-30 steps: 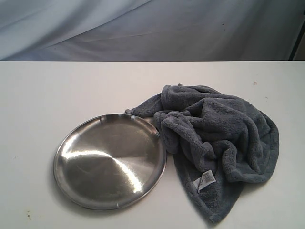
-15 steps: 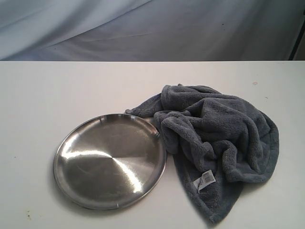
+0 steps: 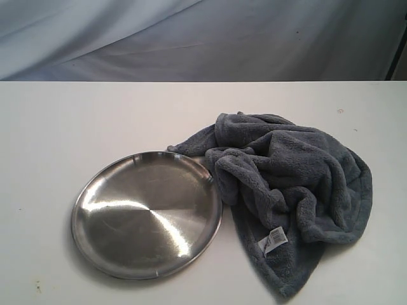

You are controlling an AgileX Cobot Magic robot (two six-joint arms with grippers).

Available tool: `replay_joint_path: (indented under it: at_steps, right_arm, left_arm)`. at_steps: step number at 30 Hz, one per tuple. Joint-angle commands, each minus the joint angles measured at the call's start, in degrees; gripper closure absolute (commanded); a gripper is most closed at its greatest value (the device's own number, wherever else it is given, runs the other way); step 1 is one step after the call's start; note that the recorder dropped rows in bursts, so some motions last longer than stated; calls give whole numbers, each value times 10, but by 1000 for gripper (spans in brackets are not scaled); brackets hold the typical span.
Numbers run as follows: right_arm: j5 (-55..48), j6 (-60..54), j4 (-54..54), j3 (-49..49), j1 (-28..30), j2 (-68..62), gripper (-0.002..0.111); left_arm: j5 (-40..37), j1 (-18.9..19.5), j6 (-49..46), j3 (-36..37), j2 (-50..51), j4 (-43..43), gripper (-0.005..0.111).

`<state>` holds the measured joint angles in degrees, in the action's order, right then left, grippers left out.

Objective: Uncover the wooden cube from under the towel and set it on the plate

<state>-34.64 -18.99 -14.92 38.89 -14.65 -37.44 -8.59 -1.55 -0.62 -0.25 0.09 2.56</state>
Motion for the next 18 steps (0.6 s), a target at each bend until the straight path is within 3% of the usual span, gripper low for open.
replay_joint_path:
  at_steps: [1, 6, 8, 15, 18]
  right_arm:
    - [1, -8, 4, 21, -2, -70, 108]
    - [10, -8, 4, 32, -2, -135, 107]
    - [11, -8, 8, 32, -2, -151, 101]
    - [18, -8, 21, 32, -2, -170, 55]
    - [22, -8, 21, 32, -2, -170, 42]
  left_arm:
    - [1, 0, 0, 3, -1, 0, 105]
    - [1, 0, 0, 3, -1, 0, 105]
    - [1, 0, 0, 3, -1, 0, 105]
    - [1, 0, 2, 3, -1, 0, 105]
    - [1, 0, 2, 3, -1, 0, 105]
